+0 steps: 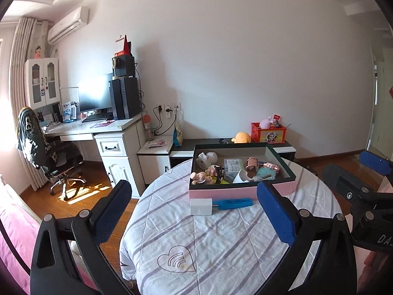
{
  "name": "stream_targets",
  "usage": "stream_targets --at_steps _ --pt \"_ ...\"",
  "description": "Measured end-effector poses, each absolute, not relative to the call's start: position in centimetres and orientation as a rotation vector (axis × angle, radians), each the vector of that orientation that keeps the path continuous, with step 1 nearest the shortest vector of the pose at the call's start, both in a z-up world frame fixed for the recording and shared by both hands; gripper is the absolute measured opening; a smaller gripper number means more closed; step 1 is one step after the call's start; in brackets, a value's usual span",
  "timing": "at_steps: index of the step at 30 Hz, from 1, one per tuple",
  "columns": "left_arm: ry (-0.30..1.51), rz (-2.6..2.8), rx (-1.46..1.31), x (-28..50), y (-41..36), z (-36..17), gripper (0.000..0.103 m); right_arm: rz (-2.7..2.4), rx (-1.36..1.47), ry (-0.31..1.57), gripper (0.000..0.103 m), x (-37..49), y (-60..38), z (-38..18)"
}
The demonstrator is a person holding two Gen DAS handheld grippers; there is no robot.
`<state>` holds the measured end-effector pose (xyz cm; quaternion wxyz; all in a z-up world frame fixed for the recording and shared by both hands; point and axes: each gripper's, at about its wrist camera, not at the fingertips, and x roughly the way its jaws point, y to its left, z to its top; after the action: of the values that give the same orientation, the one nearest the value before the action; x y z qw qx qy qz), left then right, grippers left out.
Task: Organize rigid objects
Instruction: 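Withdraw both open grippers from the box back toward the bed items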
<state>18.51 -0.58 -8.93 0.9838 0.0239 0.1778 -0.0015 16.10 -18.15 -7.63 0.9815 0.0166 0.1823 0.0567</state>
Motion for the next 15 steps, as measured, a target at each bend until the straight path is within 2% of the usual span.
stream_targets --at_steps 15 --pt "0.264 0.022 0.053 12.5 -0.4 -6.7 0.103 0.093 0.028 0.285 0.103 9.3 -17.6 -4.9"
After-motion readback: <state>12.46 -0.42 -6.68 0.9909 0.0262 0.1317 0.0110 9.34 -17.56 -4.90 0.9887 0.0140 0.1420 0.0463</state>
